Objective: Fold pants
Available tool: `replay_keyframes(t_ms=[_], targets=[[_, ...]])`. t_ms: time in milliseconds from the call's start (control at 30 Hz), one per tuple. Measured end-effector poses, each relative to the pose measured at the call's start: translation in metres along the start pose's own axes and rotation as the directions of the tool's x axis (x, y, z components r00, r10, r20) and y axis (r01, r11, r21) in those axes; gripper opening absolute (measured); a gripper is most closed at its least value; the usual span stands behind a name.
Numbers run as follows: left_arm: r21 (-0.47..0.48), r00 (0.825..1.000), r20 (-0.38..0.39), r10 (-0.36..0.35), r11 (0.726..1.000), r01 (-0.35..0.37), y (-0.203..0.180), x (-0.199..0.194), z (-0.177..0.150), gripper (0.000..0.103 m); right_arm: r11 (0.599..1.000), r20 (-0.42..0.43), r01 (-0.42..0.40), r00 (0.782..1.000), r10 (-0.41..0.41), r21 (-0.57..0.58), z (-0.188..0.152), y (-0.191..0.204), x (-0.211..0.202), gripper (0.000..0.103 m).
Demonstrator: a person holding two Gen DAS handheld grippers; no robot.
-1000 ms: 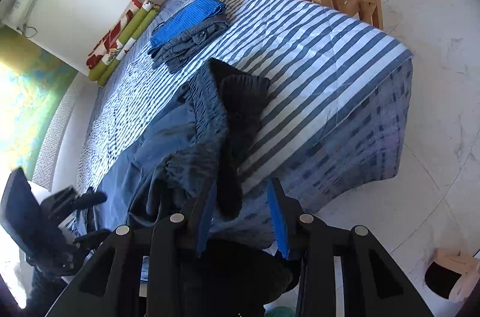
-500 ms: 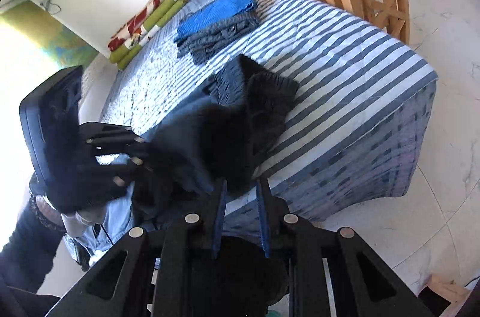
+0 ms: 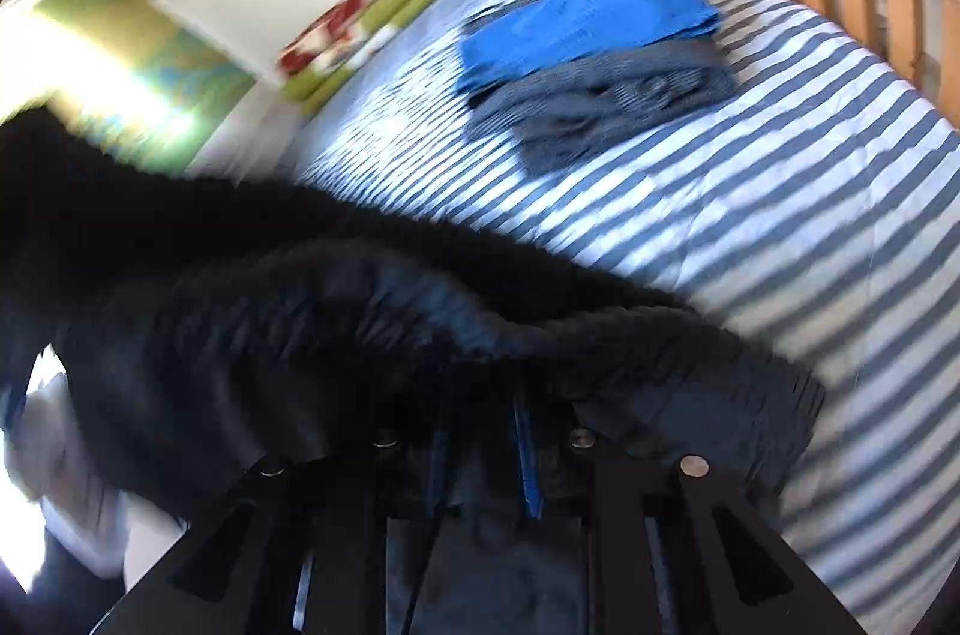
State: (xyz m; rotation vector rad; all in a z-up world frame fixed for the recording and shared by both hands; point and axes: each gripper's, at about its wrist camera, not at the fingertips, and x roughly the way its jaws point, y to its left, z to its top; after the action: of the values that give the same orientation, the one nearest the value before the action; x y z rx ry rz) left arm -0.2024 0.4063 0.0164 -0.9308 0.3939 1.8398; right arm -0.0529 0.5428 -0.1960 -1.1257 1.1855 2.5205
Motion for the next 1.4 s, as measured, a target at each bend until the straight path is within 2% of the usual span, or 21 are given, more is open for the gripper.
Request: replay_keyframes(t_ms=[67,133,233,333,433,500,567,633,667,700,833,933,1033,1133,1167,1233,1267,1300,1333,1400], targets=[[0.024,0.999,-0.043,-0.023,0.999,0.024,-0.014,0.023,-0.015,0.005,0.995,0.019,0.043,0.999,-0.045,0.093,0.017,-0.02,0.01,0.015],[0.048,0.994,-0.083,-0.065,0.996,0.069,-0.032,0.05,-0.028,0.004,0.988,0.013,0.038,0.999,-0.041,0.147,0.022,-0.038,0.009,0.015],[0.12,0.986,-0.137,-0.099,0.986,0.116,-0.062,0.089,-0.048,0.004,0.983,0.016,0.03,0.999,-0.034,0.181,0.013,-0.066,-0.01,0.015],[0.144,0.965,-0.228,-0.129,0.976,0.164,-0.089,0.13,-0.07,0.005,0.969,0.01,0.032,0.999,-0.035,0.246,-0.008,-0.099,-0.038,0.02],[0.143,0.944,-0.304,-0.132,0.973,0.183,-0.106,0.161,-0.085,0.013,0.953,-0.003,0.027,1.0,-0.028,0.302,-0.024,-0.124,-0.06,0.02],[0.108,0.938,-0.31,-0.158,0.974,0.199,-0.11,0.164,-0.089,0.021,0.952,-0.01,0.005,1.0,-0.002,0.305,-0.035,-0.126,-0.069,0.02],[0.08,0.944,-0.276,-0.18,0.975,0.209,-0.109,0.15,-0.088,0.033,0.959,-0.017,-0.009,1.0,0.014,0.284,-0.041,-0.121,-0.074,0.021],[0.044,0.953,-0.229,-0.198,0.976,0.214,-0.105,0.125,-0.092,0.044,0.969,-0.03,-0.036,0.999,0.045,0.246,-0.044,-0.109,-0.075,0.034],[0.03,0.958,-0.202,-0.202,0.977,0.212,-0.1,0.107,-0.096,0.049,0.973,-0.039,-0.037,0.998,0.047,0.226,-0.046,-0.103,-0.076,0.045],[0.023,0.964,-0.178,-0.195,0.979,0.203,-0.096,0.091,-0.102,0.05,0.98,-0.048,-0.028,0.998,0.038,0.197,-0.047,-0.094,-0.074,0.047],[-0.059,0.99,-0.106,-0.094,0.994,0.088,-0.066,0.014,-0.141,0.05,0.996,-0.109,0.043,0.993,-0.034,0.082,-0.05,-0.065,-0.058,0.047],[-0.185,0.995,-0.079,0.061,0.98,-0.074,-0.029,-0.049,-0.185,0.051,0.987,-0.082,0.159,0.984,-0.158,-0.002,-0.053,-0.046,-0.053,0.047],[-0.352,0.971,-0.071,0.227,0.906,-0.237,0.022,-0.116,-0.231,0.051,0.983,-0.035,0.178,0.983,-0.179,-0.034,-0.053,-0.025,-0.057,0.047],[-0.504,0.913,-0.085,0.398,0.773,-0.384,0.077,-0.183,-0.28,0.052,0.97,0.004,0.19,0.981,-0.192,-0.149,-0.052,0.021,-0.058,0.047],[-0.556,0.891,-0.091,0.444,0.72,-0.415,0.095,-0.206,-0.297,0.054,0.963,0.005,0.18,0.983,-0.183,-0.202,-0.054,0.04,-0.056,0.047],[-0.641,0.857,-0.105,0.504,0.625,-0.446,0.123,-0.244,-0.328,0.057,0.942,-0.015,0.136,0.989,-0.148,-0.306,-0.061,0.084,-0.045,0.047],[-0.682,0.828,-0.114,0.55,0.562,-0.467,0.136,-0.266,-0.346,0.057,0.93,-0.029,0.111,0.991,-0.129,-0.351,-0.067,0.104,-0.04,0.047],[-0.718,0.806,-0.121,0.579,0.51,-0.474,0.145,-0.283,-0.362,0.057,0.915,-0.048,0.077,0.993,-0.105,-0.397,-0.075,0.129,-0.031,0.047],[-0.75,0.792,-0.124,0.597,0.466,-0.468,0.155,-0.299,-0.379,0.057,0.903,-0.066,0.049,0.994,-0.085,-0.427,-0.079,0.149,-0.022,0.047],[-0.797,0.776,-0.133,0.617,0.399,-0.454,0.169,-0.327,-0.415,0.057,0.869,-0.097,-0.015,0.995,-0.038,-0.494,-0.095,0.194,0.0,0.047]])
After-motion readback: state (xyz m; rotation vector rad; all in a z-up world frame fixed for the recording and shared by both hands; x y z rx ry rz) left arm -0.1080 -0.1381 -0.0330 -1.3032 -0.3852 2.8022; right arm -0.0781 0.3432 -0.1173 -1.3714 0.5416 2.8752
